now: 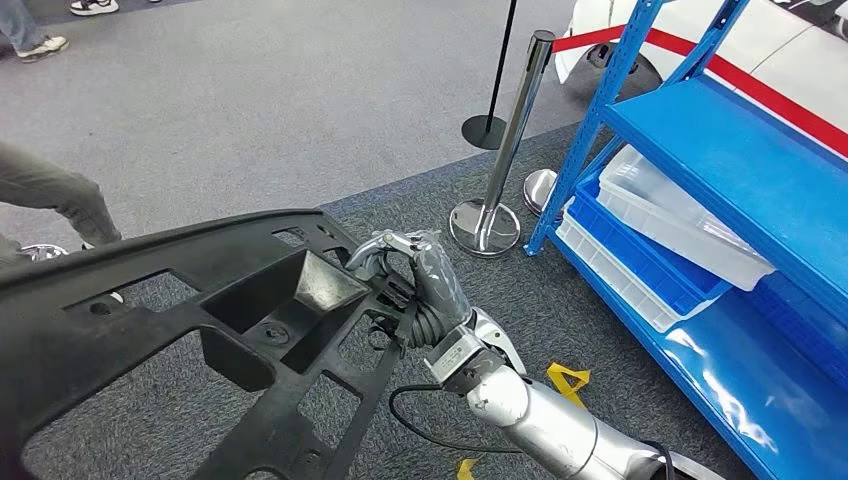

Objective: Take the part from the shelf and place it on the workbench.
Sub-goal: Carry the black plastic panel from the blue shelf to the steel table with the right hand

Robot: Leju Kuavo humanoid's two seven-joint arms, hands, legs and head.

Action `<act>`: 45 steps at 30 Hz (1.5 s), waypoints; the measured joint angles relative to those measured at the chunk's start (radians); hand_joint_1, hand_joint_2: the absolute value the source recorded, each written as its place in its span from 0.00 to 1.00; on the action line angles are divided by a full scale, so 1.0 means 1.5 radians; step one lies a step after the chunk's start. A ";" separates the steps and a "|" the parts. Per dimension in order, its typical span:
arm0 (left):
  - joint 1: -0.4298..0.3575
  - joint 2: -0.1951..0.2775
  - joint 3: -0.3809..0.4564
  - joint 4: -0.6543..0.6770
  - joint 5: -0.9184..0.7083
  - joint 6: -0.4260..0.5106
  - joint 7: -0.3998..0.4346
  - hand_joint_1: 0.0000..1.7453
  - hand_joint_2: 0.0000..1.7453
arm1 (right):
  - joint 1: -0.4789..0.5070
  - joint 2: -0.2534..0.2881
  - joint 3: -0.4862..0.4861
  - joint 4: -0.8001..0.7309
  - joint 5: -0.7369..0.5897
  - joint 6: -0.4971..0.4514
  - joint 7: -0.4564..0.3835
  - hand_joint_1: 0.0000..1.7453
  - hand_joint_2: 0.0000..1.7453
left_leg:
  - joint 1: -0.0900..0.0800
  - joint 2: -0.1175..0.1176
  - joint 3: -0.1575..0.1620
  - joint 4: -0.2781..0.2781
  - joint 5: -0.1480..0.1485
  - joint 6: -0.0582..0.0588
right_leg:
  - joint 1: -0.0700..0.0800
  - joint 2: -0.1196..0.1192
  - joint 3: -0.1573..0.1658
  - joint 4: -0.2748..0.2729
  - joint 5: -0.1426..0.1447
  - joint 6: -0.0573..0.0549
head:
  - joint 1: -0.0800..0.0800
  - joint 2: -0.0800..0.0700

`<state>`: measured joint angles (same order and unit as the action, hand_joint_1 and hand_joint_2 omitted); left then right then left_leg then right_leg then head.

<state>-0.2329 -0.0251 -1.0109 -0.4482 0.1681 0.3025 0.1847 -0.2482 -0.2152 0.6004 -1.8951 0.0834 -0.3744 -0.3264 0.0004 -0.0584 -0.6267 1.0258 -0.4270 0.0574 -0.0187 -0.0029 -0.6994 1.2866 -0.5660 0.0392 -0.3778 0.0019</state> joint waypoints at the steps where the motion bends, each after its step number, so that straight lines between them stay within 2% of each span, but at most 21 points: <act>1: 0.000 0.000 0.000 0.000 -0.001 0.000 0.000 0.00 1.00 | 0.000 0.000 0.000 0.000 -0.007 0.001 -0.003 1.00 1.00 | -0.001 -0.011 0.001 0.001 -0.001 0.000 | 0.000 0.003 0.008 -0.028 0.024 -0.003 | -0.004 0.000; 3: 0.000 -0.001 0.000 0.001 -0.003 -0.001 0.000 0.00 1.00 | 0.000 0.000 0.000 0.001 -0.018 0.004 -0.009 1.00 1.00 | -0.002 -0.031 0.001 0.002 -0.002 -0.001 | -0.001 0.031 0.040 -0.114 0.072 -0.011 | -0.012 -0.001; 5: 0.000 -0.002 0.000 0.001 -0.005 -0.001 0.000 0.00 1.00 | 0.000 0.000 -0.001 0.002 -0.026 0.008 -0.014 1.00 1.00 | 0.001 -0.046 -0.004 0.004 -0.001 -0.006 | -0.001 0.058 0.061 -0.165 0.084 -0.014 | -0.020 -0.001; 8: 0.002 -0.003 0.000 0.002 -0.010 -0.001 -0.001 0.00 1.00 | 0.000 0.003 -0.002 0.002 -0.037 0.012 -0.020 1.00 1.00 | 0.004 -0.060 -0.011 0.002 0.002 -0.020 | -0.002 0.045 0.071 -0.179 0.084 -0.016 | -0.028 -0.002; 10: 0.003 -0.003 0.000 0.002 -0.013 -0.001 0.001 0.00 1.00 | 0.000 0.006 -0.003 0.003 -0.047 0.015 -0.025 1.00 1.00 | 0.000 -0.025 -0.023 0.029 -0.015 -0.028 | -0.006 0.026 0.079 -0.188 0.086 -0.022 | -0.033 -0.002; 12: 0.001 -0.003 0.000 0.002 -0.014 -0.003 0.002 0.00 1.00 | 0.001 0.008 -0.004 0.005 -0.059 0.019 -0.031 1.00 1.00 | 0.002 0.016 -0.061 0.104 -0.051 -0.035 | -0.005 0.005 0.085 -0.191 0.085 -0.026 | -0.041 -0.002; 14: 0.000 -0.003 0.000 0.002 -0.015 -0.005 0.002 0.00 1.00 | 0.003 0.008 -0.005 0.008 -0.071 0.023 -0.037 1.00 1.00 | 0.007 0.028 -0.097 0.171 -0.071 -0.041 | -0.005 -0.016 0.086 -0.191 0.082 -0.027 | -0.047 -0.002; 16: 0.001 -0.003 0.000 0.002 -0.017 -0.006 0.002 0.00 1.00 | 0.004 0.008 -0.006 0.011 -0.083 0.026 -0.042 1.00 1.00 | 0.011 0.034 -0.091 0.155 -0.049 -0.045 | -0.006 -0.035 0.088 -0.190 0.079 -0.025 | -0.050 -0.002; 18: 0.000 -0.003 0.001 0.002 -0.020 -0.006 0.002 0.00 1.00 | 0.005 0.011 -0.009 0.012 -0.101 0.036 -0.050 1.00 1.00 | 0.010 0.057 -0.045 0.070 -0.012 -0.044 | -0.005 -0.050 0.092 -0.188 0.075 -0.019 | -0.046 -0.002; 21: -0.003 -0.003 0.001 0.003 -0.025 -0.007 0.002 0.00 1.00 | 0.003 0.021 -0.013 0.009 -0.128 0.047 -0.065 1.00 1.00 | 0.003 0.081 -0.008 -0.001 0.002 -0.032 | 0.001 -0.068 0.096 -0.184 0.067 -0.008 | -0.031 -0.002; 23: -0.003 -0.003 0.001 0.003 -0.028 -0.007 0.003 0.00 1.00 | 0.001 0.027 -0.016 0.008 -0.132 0.048 -0.067 1.00 1.00 | 0.003 0.065 -0.008 -0.002 0.003 -0.022 | 0.000 -0.075 0.099 -0.185 0.064 -0.001 | -0.016 -0.002; 25: -0.002 -0.003 0.002 0.003 -0.030 -0.008 0.004 0.00 1.00 | 0.001 0.031 -0.018 0.008 -0.131 0.048 -0.069 1.00 1.00 | 0.005 0.050 -0.006 -0.006 0.005 -0.014 | -0.003 -0.050 0.092 -0.163 0.046 0.004 | -0.001 -0.002; 27: -0.003 -0.003 0.002 0.003 -0.033 -0.008 0.005 0.00 1.00 | 0.002 0.032 -0.019 0.008 -0.128 0.048 -0.071 1.00 1.00 | 0.006 0.036 -0.004 -0.009 0.007 -0.007 | -0.004 -0.015 0.059 -0.091 0.005 0.006 | 0.019 -0.002; 30: -0.003 -0.004 0.002 0.003 -0.036 -0.009 0.007 0.00 1.00 | 0.007 0.032 -0.019 0.009 -0.126 0.049 -0.072 1.00 1.00 | 0.006 0.010 -0.005 -0.007 0.007 -0.004 | -0.003 -0.001 0.003 0.016 -0.028 0.005 | 0.043 -0.002; 32: -0.003 -0.004 0.002 0.004 -0.036 -0.009 0.010 0.00 1.00 | 0.009 0.033 -0.019 0.011 -0.126 0.050 -0.073 1.00 1.00 | 0.006 -0.011 -0.004 -0.005 0.006 -0.005 | -0.004 0.002 0.013 -0.020 0.010 0.002 | 0.058 -0.002; 34: -0.003 -0.004 0.002 0.005 -0.036 -0.009 0.012 0.00 1.00 | 0.008 0.034 -0.020 0.012 -0.127 0.051 -0.073 1.00 1.00 | 0.006 -0.029 -0.006 -0.001 0.005 -0.008 | -0.007 0.030 0.050 -0.112 0.055 -0.001 | 0.070 -0.002; 37: -0.005 -0.004 0.002 0.005 -0.040 -0.008 0.016 0.00 1.00 | 0.009 0.035 -0.020 0.013 -0.126 0.052 -0.074 1.00 1.00 | 0.010 -0.052 -0.018 0.005 0.007 -0.020 | -0.009 0.075 0.072 -0.166 0.065 -0.004 | 0.083 -0.002; 39: -0.004 -0.003 0.002 0.006 -0.044 -0.007 0.019 0.00 1.00 | 0.008 0.036 -0.020 0.015 -0.124 0.052 -0.074 1.00 1.00 | 0.014 -0.063 -0.024 0.004 0.010 -0.030 | -0.008 0.060 0.075 -0.171 0.069 -0.009 | 0.090 -0.002; 41: -0.003 -0.003 0.002 0.007 -0.049 -0.005 0.020 0.00 1.00 | 0.007 0.039 -0.021 0.015 -0.120 0.052 -0.074 1.00 1.00 | 0.012 -0.032 -0.036 0.026 -0.002 -0.037 | -0.009 0.040 0.081 -0.178 0.072 -0.019 | 0.093 -0.002; 43: -0.005 -0.003 0.002 0.007 -0.051 -0.004 0.020 0.00 1.00 | 0.007 0.041 -0.021 0.015 -0.118 0.052 -0.073 1.00 1.00 | 0.010 0.016 -0.070 0.096 -0.038 -0.042 | -0.006 0.017 0.085 -0.180 0.072 -0.026 | 0.094 -0.002; 45: -0.006 -0.003 0.002 0.007 -0.051 -0.004 0.020 0.00 1.00 | 0.008 0.041 -0.021 0.016 -0.117 0.052 -0.072 1.00 1.00 | 0.011 0.031 -0.106 0.169 -0.065 -0.044 | -0.002 -0.006 0.085 -0.180 0.070 -0.030 | 0.095 -0.002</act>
<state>-0.2411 -0.0294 -1.0074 -0.4376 0.0910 0.2960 0.2143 -0.2361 -0.1541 0.5689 -1.8715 -0.0925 -0.2964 -0.4348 0.0169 -0.0125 -0.7855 1.2788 -0.5251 -0.0087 -0.0218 -0.0116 -0.5713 1.0165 -0.4611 -0.0058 -0.2345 -0.0008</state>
